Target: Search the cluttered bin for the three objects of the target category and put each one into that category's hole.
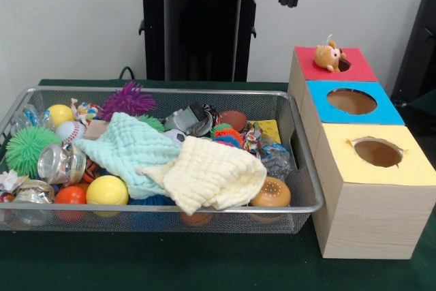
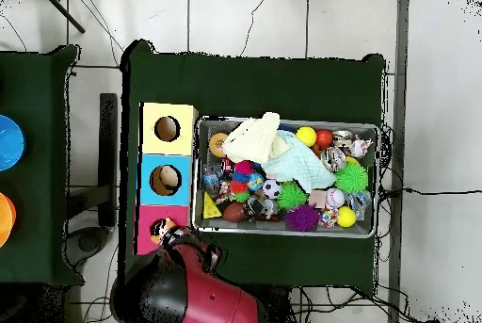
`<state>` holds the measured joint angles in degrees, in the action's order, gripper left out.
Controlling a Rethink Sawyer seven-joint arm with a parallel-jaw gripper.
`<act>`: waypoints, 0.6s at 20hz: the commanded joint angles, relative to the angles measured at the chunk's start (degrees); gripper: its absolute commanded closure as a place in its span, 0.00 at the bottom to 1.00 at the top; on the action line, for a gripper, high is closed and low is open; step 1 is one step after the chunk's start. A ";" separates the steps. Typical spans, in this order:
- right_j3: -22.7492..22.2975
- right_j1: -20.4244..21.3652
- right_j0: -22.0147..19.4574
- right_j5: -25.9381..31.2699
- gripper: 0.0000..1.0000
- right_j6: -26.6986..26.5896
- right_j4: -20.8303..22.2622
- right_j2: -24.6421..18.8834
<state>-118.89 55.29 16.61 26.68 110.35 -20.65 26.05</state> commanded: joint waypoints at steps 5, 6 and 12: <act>-2.88 -5.40 -4.23 -8.95 1.00 10.03 -0.88 -9.04; -2.93 -5.57 -4.48 -9.31 1.00 10.03 -0.91 -9.35; -2.48 -7.36 -4.85 -11.18 1.00 10.65 -0.97 -10.61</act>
<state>-119.34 51.15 13.54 17.64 110.35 -20.68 21.71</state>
